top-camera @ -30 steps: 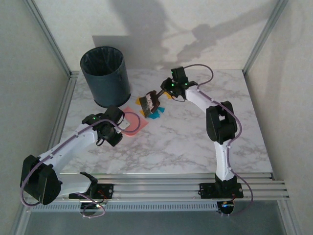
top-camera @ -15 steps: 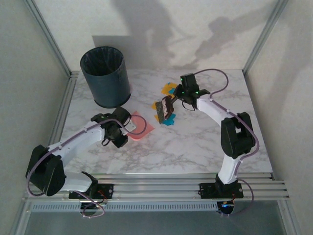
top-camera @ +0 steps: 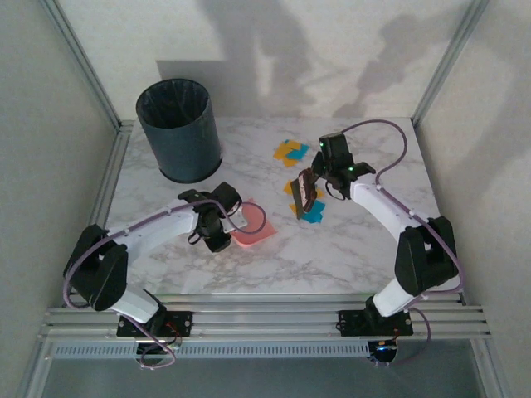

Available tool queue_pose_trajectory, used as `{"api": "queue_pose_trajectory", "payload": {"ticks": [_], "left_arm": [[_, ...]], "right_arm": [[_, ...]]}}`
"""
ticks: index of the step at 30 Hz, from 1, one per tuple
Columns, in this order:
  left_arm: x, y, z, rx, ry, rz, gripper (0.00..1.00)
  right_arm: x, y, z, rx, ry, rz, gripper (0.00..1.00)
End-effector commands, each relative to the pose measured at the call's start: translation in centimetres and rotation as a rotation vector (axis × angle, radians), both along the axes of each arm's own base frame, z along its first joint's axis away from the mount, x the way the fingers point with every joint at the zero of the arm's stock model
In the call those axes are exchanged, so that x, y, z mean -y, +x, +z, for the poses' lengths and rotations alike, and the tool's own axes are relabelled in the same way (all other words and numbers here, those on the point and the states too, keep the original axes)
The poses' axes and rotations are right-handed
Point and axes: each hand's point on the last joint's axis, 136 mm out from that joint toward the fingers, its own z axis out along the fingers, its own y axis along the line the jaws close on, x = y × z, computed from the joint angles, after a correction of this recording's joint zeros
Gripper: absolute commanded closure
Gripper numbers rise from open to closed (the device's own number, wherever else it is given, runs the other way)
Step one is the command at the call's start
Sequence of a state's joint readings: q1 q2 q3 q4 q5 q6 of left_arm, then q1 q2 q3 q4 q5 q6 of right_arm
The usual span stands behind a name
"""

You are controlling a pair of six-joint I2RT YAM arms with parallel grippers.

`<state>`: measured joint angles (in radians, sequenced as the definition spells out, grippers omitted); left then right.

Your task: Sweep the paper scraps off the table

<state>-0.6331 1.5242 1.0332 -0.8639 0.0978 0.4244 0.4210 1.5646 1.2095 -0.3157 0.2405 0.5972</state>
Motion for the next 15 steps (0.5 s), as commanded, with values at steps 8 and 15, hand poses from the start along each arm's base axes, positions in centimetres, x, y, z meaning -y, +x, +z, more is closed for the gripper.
{"api": "queue_pose_trajectory", "payload": {"ticks": [8,15], "left_arm": [[3.9,0.7,-0.6,-0.06,-0.019,-0.136,1.0],[5.1,1.3,-1.4,-0.093,0.007,-0.174,1.0]], "right_arm": [[-0.5,-2.4,4.2,0.045,0.008,0.148,1.0],[0.7,-3.6,5.6,0.084,-0.015,0.144,1.0]]}}
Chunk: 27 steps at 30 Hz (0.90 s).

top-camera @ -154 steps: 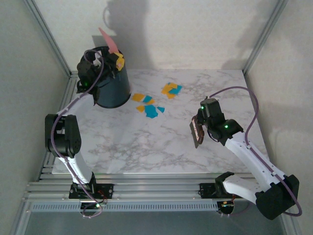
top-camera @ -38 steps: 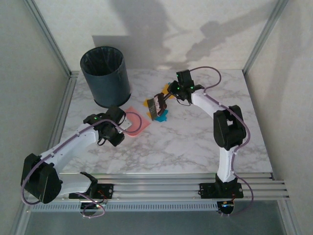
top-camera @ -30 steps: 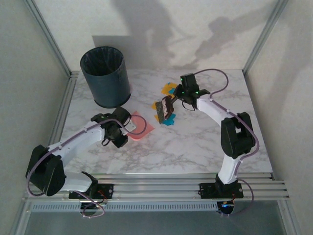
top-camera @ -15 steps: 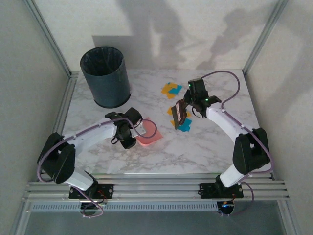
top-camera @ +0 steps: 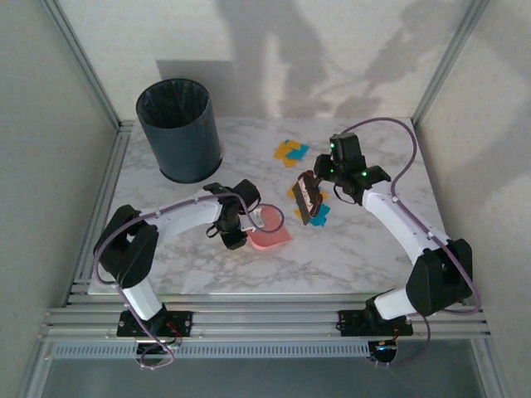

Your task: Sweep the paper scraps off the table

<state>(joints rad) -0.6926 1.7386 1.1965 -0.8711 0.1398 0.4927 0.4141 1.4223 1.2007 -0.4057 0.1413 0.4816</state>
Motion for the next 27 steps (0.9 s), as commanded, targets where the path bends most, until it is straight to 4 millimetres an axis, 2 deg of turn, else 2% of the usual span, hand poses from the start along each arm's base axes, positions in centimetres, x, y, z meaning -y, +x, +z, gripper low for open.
{"api": "queue_pose_trajectory", "payload": {"ticks": [1,7,10,16,21,27], "left_arm": [[0.8,-0.1,0.2,-0.032,0.006,-0.049,1.0],[1.1,0.1,0.0,-0.055,0.027,-0.079,1.0],[1.3,0.1,-0.1,-0.079,0.039,-0.081,1.0],[1.8,-0.2,0.1,-0.135,0.043,-0.09,1.0],[1.9,0.5,0.3,-0.128,0.059,-0.075,1.0],[1.9,0.5,0.5,-0.132,0.064,-0.079,1.0]], "right_arm": [[1.3,-0.8,2.2,0.063,-0.02,-0.009,1.0],[4.8,-2.0,3.2,0.129,-0.162,-0.097,1.0],[7.0,-2.6,3.1,0.141,-0.259,-0.157,1.0],[9.6,-3.3,2.6,0.139,-0.413,-0.221,1.0],[10.3,-3.4,1.8,0.126,-0.469,-0.248,1.0],[9.8,-3.4,0.8,0.128,-0.51,-0.234,1.0]]}}
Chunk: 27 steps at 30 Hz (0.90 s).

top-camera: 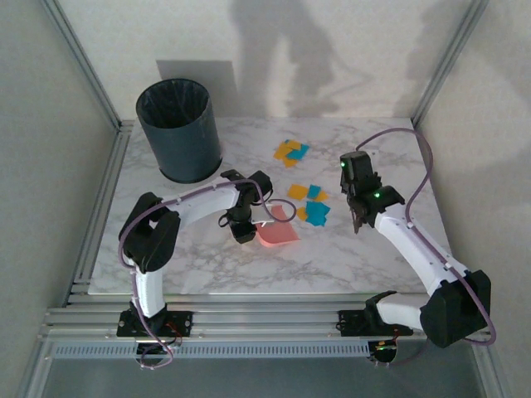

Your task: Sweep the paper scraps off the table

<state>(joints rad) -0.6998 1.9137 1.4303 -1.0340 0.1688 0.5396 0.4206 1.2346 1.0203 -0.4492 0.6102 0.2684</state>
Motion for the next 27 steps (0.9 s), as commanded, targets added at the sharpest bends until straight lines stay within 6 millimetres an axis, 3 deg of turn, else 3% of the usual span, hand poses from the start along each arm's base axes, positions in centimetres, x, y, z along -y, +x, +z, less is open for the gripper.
{"api": "queue_pose_trajectory", "payload": {"ticks": [1,8,27], "left_arm": [[0.0,-0.7,0.3,-0.032,0.016,-0.027,1.0],[0.0,-0.5,0.3,-0.033,0.017,-0.026,1.0],[0.3,-0.5,-0.3,-0.054,0.024,-0.019,1.0]], "right_arm": [[0.1,0.4,0.4,0.037,-0.056,-0.019,1.0],[-1.1,0.3,-0.7,0.016,-0.083,0.002,1.0],[-7.6,0.6,-2.5,-0.027,-0.087,0.143,1.0]]}}
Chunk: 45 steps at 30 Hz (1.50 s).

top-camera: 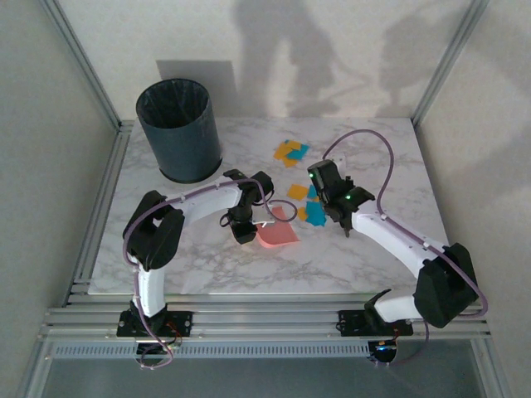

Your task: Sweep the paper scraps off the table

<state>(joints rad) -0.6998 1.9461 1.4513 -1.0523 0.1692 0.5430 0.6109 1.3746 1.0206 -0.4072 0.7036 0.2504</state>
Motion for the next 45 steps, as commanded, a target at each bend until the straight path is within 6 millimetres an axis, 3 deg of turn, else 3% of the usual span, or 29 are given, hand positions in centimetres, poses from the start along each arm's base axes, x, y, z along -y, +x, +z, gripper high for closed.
{"api": "queue_pose_trajectory", "payload": {"ticks": [1,17,37,45], "left_arm": [[0.3,-0.4,0.2,-0.032,0.005,-0.014,1.0],[0.6,-0.2,-0.5,-0.063,0.018,0.016,1.0],[0.5,0.2,-0.9,-0.063,0.041,0.042,1.0],[0.6,0.2,-1.1,-0.065,0.044,0.05,1.0]], "right_arm": [[-1.7,0.5,0.7,0.024,0.04,0.016,1.0],[-7.0,0.0,0.7,0.016,0.141,0.14,1.0],[-10.1,-0.6,1.9,0.004,0.269,0.249,1.0],[-12.4,-2.0,2.4,-0.015,0.307,0.34,1.0]]}}
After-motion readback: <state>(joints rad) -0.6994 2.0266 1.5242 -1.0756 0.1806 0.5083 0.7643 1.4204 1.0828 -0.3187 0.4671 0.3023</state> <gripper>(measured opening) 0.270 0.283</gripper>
